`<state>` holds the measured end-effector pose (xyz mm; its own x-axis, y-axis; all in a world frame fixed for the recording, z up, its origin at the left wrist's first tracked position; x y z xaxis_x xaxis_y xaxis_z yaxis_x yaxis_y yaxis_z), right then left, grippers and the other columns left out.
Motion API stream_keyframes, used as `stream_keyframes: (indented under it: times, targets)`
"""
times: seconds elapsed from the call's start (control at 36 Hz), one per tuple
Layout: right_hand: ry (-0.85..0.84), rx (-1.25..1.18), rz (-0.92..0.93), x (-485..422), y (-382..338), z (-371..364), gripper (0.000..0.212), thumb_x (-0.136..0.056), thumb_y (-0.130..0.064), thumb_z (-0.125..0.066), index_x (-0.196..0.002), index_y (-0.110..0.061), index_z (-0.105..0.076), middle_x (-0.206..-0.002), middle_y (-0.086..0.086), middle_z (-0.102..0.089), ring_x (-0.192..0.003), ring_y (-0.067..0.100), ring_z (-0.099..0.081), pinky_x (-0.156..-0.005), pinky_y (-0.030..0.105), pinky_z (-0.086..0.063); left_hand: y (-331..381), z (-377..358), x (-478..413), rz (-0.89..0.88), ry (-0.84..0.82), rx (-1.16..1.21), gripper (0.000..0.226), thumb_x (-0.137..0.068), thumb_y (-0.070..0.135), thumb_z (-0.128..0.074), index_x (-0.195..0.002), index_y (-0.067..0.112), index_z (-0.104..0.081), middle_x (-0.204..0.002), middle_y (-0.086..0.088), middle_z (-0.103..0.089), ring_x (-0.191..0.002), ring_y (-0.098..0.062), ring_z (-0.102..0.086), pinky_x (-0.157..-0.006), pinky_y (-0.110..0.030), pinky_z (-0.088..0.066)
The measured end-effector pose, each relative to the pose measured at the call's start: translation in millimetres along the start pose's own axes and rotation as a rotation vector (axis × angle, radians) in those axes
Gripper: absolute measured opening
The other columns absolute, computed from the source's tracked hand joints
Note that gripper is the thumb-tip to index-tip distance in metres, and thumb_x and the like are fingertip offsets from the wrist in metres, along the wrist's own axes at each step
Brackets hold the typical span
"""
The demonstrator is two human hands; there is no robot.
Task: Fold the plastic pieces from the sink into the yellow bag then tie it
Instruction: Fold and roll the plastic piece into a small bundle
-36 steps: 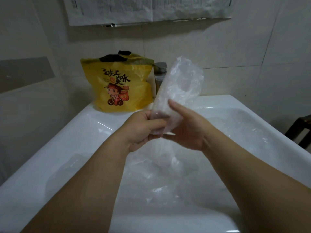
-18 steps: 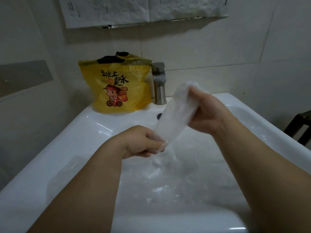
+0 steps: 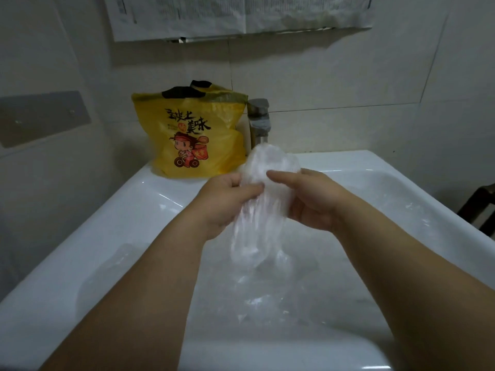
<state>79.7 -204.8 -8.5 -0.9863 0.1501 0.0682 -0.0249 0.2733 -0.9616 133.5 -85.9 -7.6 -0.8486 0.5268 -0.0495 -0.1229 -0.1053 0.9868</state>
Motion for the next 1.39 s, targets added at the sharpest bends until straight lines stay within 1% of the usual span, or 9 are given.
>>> stream_keyframes:
  times: [0.19, 0.39, 0.5, 0.67, 0.81, 0.92, 1.0, 1.17, 1.39]
  targets:
    - [0.012, 0.087, 0.1, 3, -5, -4, 0.043, -0.088, 0.007, -0.056, -0.129, -0.005, -0.046, -0.114, 0.016, -0.064, -0.097, 0.032, -0.068, -0.077, 0.038, -0.059, 1, -3, 0, 0.108, -0.151, 0.301, 0.044, -0.086, 0.024, -0.063, -0.125, 0.003, -0.06, -0.116, -0.019, -0.068, -0.102, -0.031, -0.067, -0.089, -0.043, -0.055]
    - [-0.072, 0.143, 0.119, 11, -4, -15, 0.052, -0.089, -0.005, -0.062, -0.129, -0.028, -0.038, -0.113, 0.01, -0.062, -0.097, 0.031, -0.068, -0.079, 0.041, -0.059, -9, -9, 7, 0.269, -0.249, 0.343, 0.044, -0.086, 0.025, -0.058, -0.123, 0.002, -0.062, -0.115, -0.017, -0.069, -0.103, -0.029, -0.068, -0.085, -0.037, -0.058]
    - [-0.02, 0.128, 0.136, 11, -6, -16, 0.08, -0.094, -0.005, -0.05, -0.15, -0.042, -0.007, -0.129, 0.023, -0.05, -0.103, 0.043, -0.062, -0.082, 0.042, -0.058, -18, 6, 2, 0.357, -0.079, 0.398, 0.022, -0.099, 0.013, -0.046, -0.106, 0.0, -0.063, -0.072, -0.011, -0.073, -0.058, -0.019, -0.07, -0.046, -0.024, -0.055]
    - [-0.069, 1.009, 0.448, 25, -10, -34, 0.082, -0.084, 0.004, -0.058, -0.142, -0.047, -0.03, -0.159, -0.009, -0.005, -0.141, 0.016, -0.026, -0.084, 0.011, -0.04, -26, 13, 0, 0.443, 0.004, 0.509, 0.017, -0.099, 0.012, -0.049, -0.1, 0.004, -0.064, -0.057, -0.007, -0.067, -0.045, -0.016, -0.065, -0.037, -0.02, -0.047]
    - [-0.066, 1.14, 0.601, 34, -20, -49, 0.028, -0.083, -0.017, -0.072, -0.111, -0.018, -0.071, -0.146, -0.002, -0.045, -0.132, 0.01, -0.038, -0.105, 0.021, -0.028, -28, 15, -1, 0.428, 0.058, 0.443, 0.019, -0.095, 0.008, -0.055, -0.11, 0.001, -0.064, -0.069, -0.01, -0.07, -0.05, -0.017, -0.067, -0.042, -0.022, -0.052]
    - [-0.041, 0.954, 0.537, 34, -24, -42, 0.024, -0.087, -0.031, -0.067, -0.096, -0.01, -0.074, -0.094, 0.0, -0.07, -0.083, 0.01, -0.06, -0.076, 0.022, -0.048, -16, 9, -6, 0.267, 0.028, 0.369, 0.011, -0.091, 0.002, -0.059, -0.09, 0.008, -0.067, -0.08, -0.005, -0.071, -0.065, -0.01, -0.067, -0.06, -0.018, -0.057]
    - [0.031, 0.782, 0.462, 29, -23, -32, 0.047, -0.091, -0.038, -0.06, -0.082, 0.008, -0.062, -0.061, 0.01, -0.047, -0.048, 0.011, -0.039, -0.049, 0.023, -0.034, -12, 5, -7, 0.191, 0.005, 0.419, 0.014, -0.093, 0.007, -0.057, -0.102, 0.009, -0.068, -0.093, -0.009, -0.071, -0.077, -0.015, -0.069, -0.07, -0.024, -0.058]
    - [0.236, 0.503, 0.346, 15, -18, -9, 0.033, -0.096, -0.036, -0.054, -0.096, -0.007, -0.07, -0.095, 0.011, -0.07, -0.089, 0.018, -0.065, -0.074, 0.022, -0.05, -1, -6, -5, 0.072, -0.063, 0.331, 0.035, -0.09, -0.012, -0.052, -0.12, 0.004, -0.062, -0.112, -0.014, -0.069, -0.092, -0.019, -0.068, -0.073, -0.024, -0.058]
    - [0.369, 0.407, 0.314, 15, -17, 2, 0.019, -0.092, -0.032, -0.061, -0.093, -0.013, -0.064, -0.095, 0.008, -0.068, -0.091, 0.022, -0.065, -0.078, 0.032, -0.053, 1, -16, 1, 0.073, -0.182, 0.322, 0.04, -0.092, -0.016, -0.041, -0.115, 0.011, -0.061, -0.103, -0.008, -0.067, -0.087, -0.014, -0.066, -0.063, -0.021, -0.058]
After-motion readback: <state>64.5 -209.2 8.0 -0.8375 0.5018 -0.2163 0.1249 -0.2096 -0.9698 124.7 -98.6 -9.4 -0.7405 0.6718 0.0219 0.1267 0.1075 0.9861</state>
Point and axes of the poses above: each hand's wrist, its own x-axis away from the middle knuckle, its own z-axis out of the back of the hand, y = z × x, the point moved 7 cm from there along -x, towards the middle knuckle
